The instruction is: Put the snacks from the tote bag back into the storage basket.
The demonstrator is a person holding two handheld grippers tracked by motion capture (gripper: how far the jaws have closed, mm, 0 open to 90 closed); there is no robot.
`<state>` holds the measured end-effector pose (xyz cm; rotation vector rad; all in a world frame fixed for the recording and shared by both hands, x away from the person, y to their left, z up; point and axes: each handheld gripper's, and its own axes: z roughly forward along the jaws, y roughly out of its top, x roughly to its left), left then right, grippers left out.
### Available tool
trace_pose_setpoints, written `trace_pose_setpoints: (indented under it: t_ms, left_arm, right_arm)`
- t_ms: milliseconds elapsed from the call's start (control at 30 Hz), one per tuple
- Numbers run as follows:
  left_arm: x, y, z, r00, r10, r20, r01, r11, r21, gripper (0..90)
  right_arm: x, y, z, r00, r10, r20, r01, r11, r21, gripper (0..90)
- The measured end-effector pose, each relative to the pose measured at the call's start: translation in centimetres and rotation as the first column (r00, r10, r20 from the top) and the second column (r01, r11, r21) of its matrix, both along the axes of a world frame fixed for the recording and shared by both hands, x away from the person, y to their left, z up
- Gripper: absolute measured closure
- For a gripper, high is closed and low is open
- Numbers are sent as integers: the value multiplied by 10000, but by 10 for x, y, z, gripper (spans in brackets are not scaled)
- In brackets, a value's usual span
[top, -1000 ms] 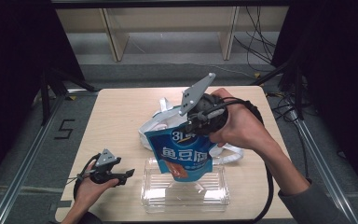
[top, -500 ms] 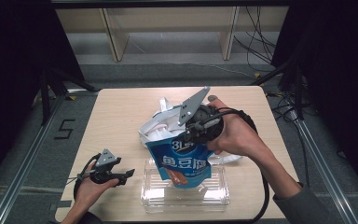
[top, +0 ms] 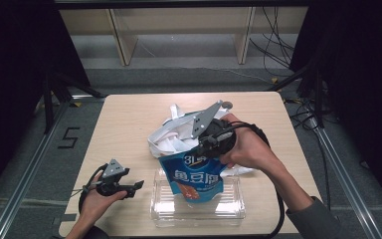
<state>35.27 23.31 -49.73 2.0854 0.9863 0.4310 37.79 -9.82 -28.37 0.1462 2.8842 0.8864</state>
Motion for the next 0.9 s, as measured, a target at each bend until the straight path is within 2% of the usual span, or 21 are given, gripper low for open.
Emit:
trace_pose_setpoints:
  t_ms: [100,133,167,233,300,333,400,433,467,600,633,700,833,867,900]
  left_arm:
    - [0,-2,-1,9999,151,-1,-151,9998,-154,249]
    - [0,0,0,10000,-49,-42,50,10000,76,249]
    - [0,-2,-1,9999,127,-4,-127,9998,-135,249]
    - [0,-2,-1,9999,109,26,-109,9998,-146,248]
    - [0,-1,-1,10000,78,16,-78,9999,-102,249]
    - [1,0,0,10000,-15,-18,16,10000,54,249]
    - [0,-1,-1,10000,55,-30,-55,10000,-45,249]
    - [0,-2,-1,9999,127,-7,-127,9999,-98,249]
    - [0,-1,0,10000,13,-77,-13,10000,3,249]
    - [0,-2,-1,9998,136,-114,-137,9998,-130,249]
    - [0,-1,0,9999,1,-158,-1,10000,27,249]
    - [1,-1,0,9999,-5,-139,6,10000,34,249]
    - [1,-1,0,9999,-18,-117,18,10000,36,249]
    - [1,-1,-1,10000,5,-25,-5,10000,-8,249]
    - [1,-1,-1,10000,5,-25,-5,10000,-8,249]
  right_arm:
    - [2,-5,-3,10000,-6,-32,7,9998,174,900]
    - [4,-8,-5,10000,-1,79,-2,9992,388,900]
    - [4,-8,-5,10000,-1,79,-2,9992,388,900]
    - [6,-12,-7,9999,-140,84,134,9980,625,898]
    - [6,-16,-7,9999,-130,-36,132,9967,804,877]
    - [5,-19,-7,9988,-383,-299,412,9938,1033,809]
    - [7,-21,-6,9994,-216,-285,247,9931,1143,788]
    - [5,-22,-5,9989,-336,-317,371,9925,1167,786]
    - [5,-24,-4,9991,-342,-249,370,9919,1218,772]
    - [2,-31,3,9977,-591,-332,642,9808,1841,665]
    - [0,-33,6,9973,-679,-288,722,9784,1936,647]
    - [-2,-37,11,9961,-875,-149,886,9731,2128,593]
    - [-4,-46,20,9899,-1406,-157,1400,9575,2523,535]
    - [-3,-52,24,9860,-1666,-96,1629,9481,2729,513]
    - [-3,-52,24,9860,-1666,-96,1629,9481,2729,513]
